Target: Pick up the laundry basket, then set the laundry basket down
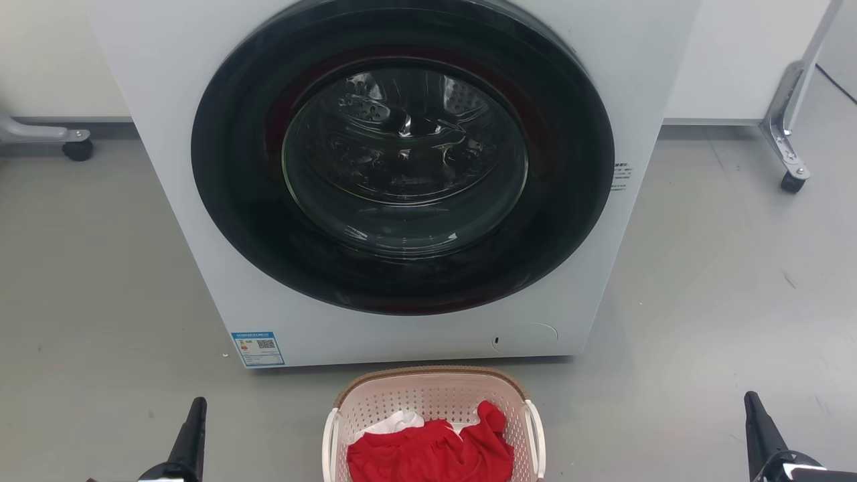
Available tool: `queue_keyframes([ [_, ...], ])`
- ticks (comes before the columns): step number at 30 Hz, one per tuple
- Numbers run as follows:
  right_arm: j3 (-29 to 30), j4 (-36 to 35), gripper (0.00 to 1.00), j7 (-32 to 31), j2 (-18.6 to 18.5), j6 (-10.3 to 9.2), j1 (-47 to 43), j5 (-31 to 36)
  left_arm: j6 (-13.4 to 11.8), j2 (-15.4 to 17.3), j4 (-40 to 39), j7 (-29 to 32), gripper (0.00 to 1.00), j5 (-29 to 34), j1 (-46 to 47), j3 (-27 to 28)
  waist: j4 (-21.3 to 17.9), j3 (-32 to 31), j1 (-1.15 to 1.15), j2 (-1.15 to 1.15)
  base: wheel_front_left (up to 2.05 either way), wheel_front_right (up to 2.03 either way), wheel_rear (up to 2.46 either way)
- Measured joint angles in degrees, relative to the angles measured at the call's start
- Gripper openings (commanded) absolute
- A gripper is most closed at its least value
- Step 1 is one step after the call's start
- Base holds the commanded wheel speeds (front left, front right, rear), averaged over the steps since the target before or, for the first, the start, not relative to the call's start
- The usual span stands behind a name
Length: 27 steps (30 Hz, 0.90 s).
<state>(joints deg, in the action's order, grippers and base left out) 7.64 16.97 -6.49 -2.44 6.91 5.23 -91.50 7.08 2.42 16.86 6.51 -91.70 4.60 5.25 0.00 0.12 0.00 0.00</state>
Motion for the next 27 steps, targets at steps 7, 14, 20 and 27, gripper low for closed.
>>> queue_keyframes([
  [7, 0.0, 0.0, 0.00, 0.0, 0.0, 0.00, 0.0, 0.0, 0.0, 0.0, 0.0, 0.0, 0.00, 0.0, 0.0, 0.0, 0.0, 0.0, 0.00, 0.00, 0.00, 0.00, 0.00],
  [14, 0.0, 0.4, 0.00, 0.0, 0.1, -0.02, -0.1, 0.0, 0.0, 0.0, 0.3, 0.0, 0.00, 0.0, -0.2, 0.0, 0.0, 0.0, 0.00, 0.00, 0.00, 0.00, 0.00],
  [20, -0.4, 2.2, 1.00, 0.1, 1.0, -0.34, -2.2, 0.1, -0.1, -0.6, 2.2, -0.1, 1.00, 0.0, -2.4, -0.5, 0.0, 0.0, 0.00, 0.00, 0.00, 0.00, 0.00],
  [27, -0.8, 1.8, 1.00, 0.9, 1.0, -0.34, -2.1, 0.8, -0.1, -0.6, 1.9, -1.5, 1.00, 0.0, -2.3, -1.3, 0.0, 0.0, 0.00, 0.00, 0.00, 0.00, 0.00],
])
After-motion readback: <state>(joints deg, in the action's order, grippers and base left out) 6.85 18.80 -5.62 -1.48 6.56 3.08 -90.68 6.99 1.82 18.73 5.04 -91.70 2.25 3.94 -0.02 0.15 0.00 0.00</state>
